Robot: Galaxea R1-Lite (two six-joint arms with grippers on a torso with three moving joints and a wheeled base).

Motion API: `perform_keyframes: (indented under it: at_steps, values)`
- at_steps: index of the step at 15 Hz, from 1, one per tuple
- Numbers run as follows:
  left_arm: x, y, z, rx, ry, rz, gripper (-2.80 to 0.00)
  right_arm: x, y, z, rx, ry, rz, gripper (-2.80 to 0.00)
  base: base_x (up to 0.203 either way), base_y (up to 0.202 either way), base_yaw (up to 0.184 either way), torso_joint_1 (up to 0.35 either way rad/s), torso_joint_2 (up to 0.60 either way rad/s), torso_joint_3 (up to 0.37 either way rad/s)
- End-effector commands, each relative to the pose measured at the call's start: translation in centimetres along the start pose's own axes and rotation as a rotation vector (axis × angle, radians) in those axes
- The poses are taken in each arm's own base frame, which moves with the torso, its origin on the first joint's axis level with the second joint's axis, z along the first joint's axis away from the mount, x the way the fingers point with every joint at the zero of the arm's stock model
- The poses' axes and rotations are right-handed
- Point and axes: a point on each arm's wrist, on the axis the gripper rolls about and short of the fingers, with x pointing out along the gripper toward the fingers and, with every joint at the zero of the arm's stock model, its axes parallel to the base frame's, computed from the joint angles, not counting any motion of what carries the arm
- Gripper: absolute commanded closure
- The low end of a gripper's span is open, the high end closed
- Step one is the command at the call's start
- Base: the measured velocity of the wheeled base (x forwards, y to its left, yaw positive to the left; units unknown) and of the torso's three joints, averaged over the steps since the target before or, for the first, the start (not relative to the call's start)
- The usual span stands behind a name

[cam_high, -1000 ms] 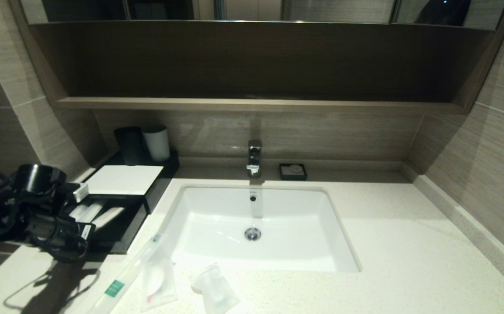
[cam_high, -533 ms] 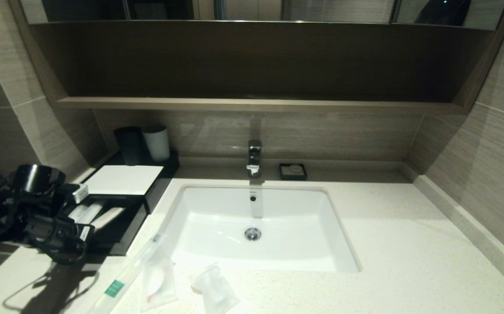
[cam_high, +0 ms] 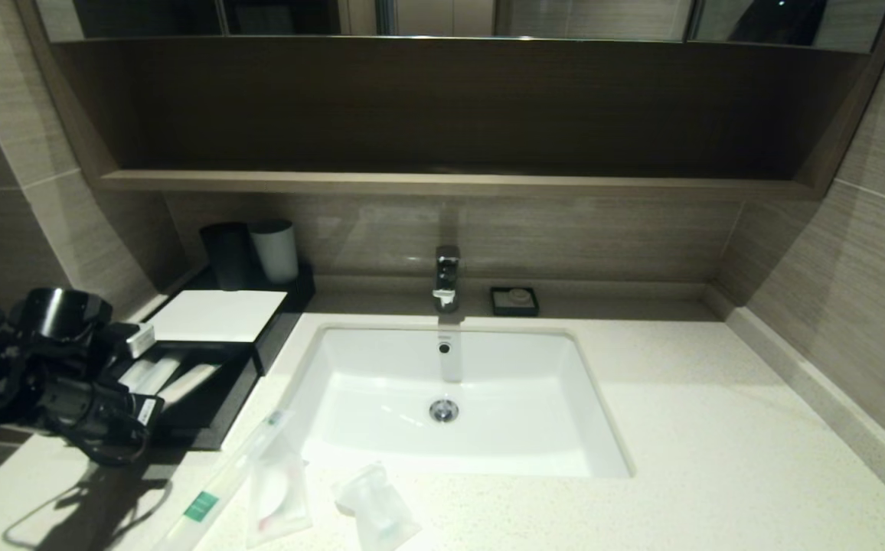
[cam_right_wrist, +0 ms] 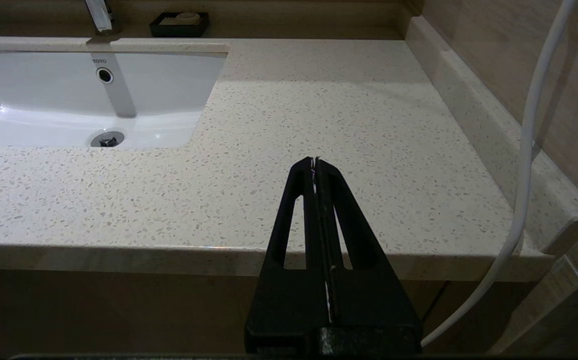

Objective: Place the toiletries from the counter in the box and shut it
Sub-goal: Open the drawer

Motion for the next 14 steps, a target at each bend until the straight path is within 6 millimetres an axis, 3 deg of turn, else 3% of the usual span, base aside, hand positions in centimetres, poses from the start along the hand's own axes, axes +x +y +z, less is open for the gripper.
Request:
perform_keyframes:
  at_steps: [1,7,14]
  values:
    - [-0.2,0.0,0.0,0.009,-0.003,0.001,0.0,0.0,0.0,0.0,0.0,0.001,0.0,0.0,0.0,0.0,0.0,0.0,0.0,0.0]
    - [-1.3,0.2,0.6,0.002,-0.058,0.012,0.0,0.0,0.0,0.0,0.0,0.001,0.0,0.0,0.0,0.0,0.0,0.0,0.0,0.0]
    - [-6.2,0.3,1.4,-0.074,-0.243,0.037,0.0,0.0,0.0,0.0,0.0,0.001,0.0,0.0,0.0,0.0,0.0,0.0,0.0,0.0]
